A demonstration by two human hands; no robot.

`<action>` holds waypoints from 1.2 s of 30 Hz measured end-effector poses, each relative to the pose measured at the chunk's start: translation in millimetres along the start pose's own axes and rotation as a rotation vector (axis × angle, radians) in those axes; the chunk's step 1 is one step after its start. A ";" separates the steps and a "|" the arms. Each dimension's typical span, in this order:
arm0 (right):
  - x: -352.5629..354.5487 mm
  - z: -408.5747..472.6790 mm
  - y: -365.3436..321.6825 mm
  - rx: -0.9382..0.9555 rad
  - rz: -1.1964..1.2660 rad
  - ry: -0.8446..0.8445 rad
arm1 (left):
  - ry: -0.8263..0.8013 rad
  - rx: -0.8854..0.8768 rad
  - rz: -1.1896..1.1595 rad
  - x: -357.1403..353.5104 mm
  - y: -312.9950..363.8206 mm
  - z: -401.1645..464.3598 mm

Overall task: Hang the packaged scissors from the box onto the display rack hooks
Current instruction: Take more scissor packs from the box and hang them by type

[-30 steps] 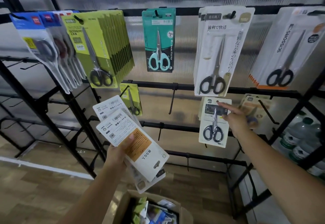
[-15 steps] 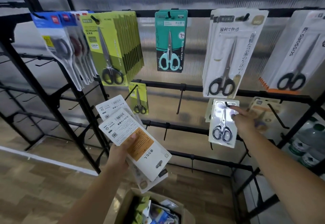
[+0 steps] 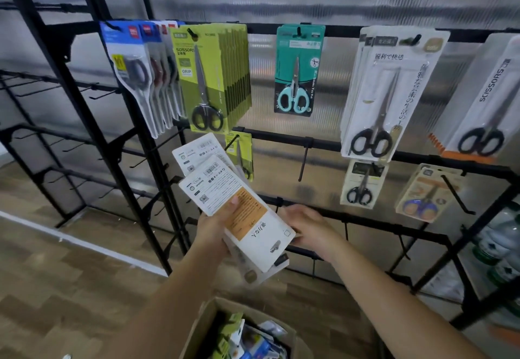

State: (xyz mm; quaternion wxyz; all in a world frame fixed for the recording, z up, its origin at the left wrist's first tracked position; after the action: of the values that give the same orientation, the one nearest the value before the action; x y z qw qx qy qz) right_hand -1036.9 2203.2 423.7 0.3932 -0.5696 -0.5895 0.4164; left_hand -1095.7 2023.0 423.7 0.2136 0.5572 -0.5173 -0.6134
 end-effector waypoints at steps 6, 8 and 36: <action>-33.9 -2.0 -11.4 0.159 -0.143 0.030 | -0.143 -0.125 0.020 -5.6 17.3 -14.5; -34.9 -2.7 -13.3 0.237 -0.149 0.109 | -0.197 -0.145 0.067 -3.3 25.5 -20.6; -85.6 -14.6 -62.6 0.320 0.327 -0.207 | 0.318 -1.430 1.730 17.5 108.3 -42.0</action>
State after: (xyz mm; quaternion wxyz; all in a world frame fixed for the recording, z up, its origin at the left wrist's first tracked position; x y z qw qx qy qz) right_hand -1041.2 2118.1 488.5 0.3431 -0.5422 -0.4534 0.6186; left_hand -1096.8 1951.2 516.7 0.8987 -0.1657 -0.2266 -0.3369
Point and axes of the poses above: each hand's wrist, its own z-axis towards the middle knuckle, its own x-axis out of the back of the hand, y = z × x, the point moved 1 cm from there along z, towards the middle knuckle, and after that the axes turned 13 degrees about -y, right-handed, at the moved point
